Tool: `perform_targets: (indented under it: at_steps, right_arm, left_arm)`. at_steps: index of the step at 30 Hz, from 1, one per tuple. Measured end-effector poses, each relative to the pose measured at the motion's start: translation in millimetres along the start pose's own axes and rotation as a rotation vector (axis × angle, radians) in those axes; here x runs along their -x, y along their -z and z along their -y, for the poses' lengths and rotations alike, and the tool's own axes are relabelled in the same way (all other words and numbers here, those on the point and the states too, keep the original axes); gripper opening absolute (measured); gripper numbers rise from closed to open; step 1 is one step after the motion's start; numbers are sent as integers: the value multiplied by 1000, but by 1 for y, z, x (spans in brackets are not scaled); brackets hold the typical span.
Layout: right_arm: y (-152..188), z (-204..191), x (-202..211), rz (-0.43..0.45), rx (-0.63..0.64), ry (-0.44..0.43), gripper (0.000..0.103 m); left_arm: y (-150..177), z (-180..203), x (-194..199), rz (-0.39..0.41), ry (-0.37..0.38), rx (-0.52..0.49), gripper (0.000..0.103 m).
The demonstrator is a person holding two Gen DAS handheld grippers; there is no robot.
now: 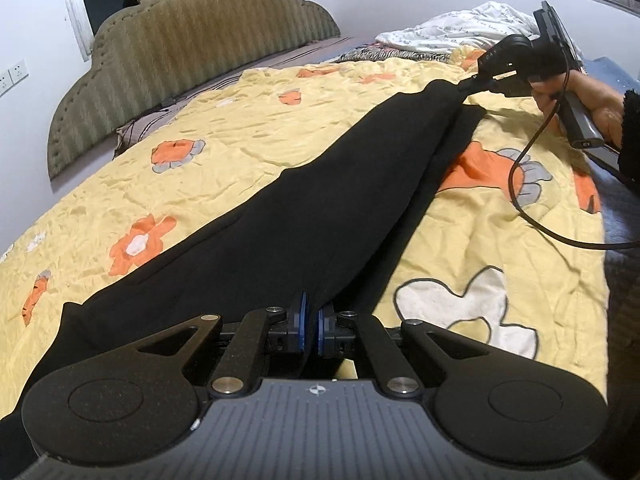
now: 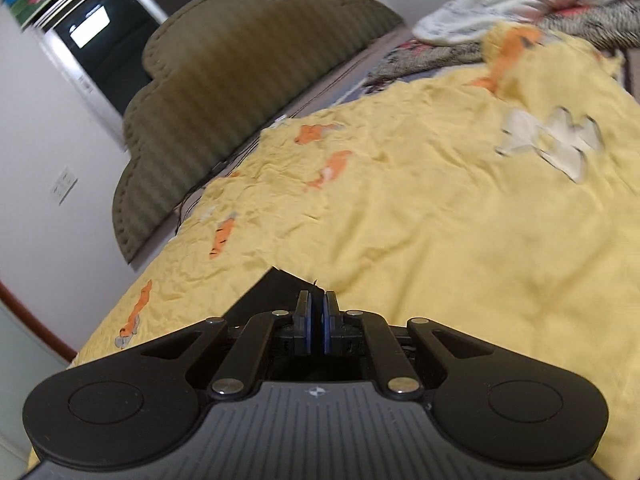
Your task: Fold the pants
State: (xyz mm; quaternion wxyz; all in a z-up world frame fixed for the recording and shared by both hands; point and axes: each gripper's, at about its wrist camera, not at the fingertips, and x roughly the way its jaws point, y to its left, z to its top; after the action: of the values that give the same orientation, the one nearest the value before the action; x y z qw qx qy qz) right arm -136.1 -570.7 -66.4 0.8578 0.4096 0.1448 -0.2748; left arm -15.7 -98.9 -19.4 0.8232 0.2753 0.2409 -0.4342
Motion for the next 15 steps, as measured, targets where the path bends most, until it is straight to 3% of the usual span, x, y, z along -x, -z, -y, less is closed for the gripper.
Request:
perform_targets:
  at_steps: [4,6,8,10,11,12,13,15]
  right_arm:
    - [6,3,15,10,5,15,6]
    - [7,7,17,-6,-13,34,6]
    - [9,10,17,-44,-24,68,12]
    - [10,-1,27,7,39,207,17]
    - [9,-16,36,81,119,301,20]
    - [10,-32,43,144,204,321,20]
    - [11,-52,46,171,307,276,20]
    - [17,-97,30,19,506,97,30]
  left_arm:
    - [4,4,-8,-34,-14,-15,9]
    - [5,5,-12,-47,-35,-14,24]
    - [2,4,-8,-66,-46,1,31]
    - [-2,-2,1,-73,-30,26,52]
    - [-4,-8,7,-60,-1,56,56]
    - [-6,-15,14,-40,28,91,63]
    - [-9,-23,20,-23,49,125,68]
    - [-16,-40,24,1,46,187,71]
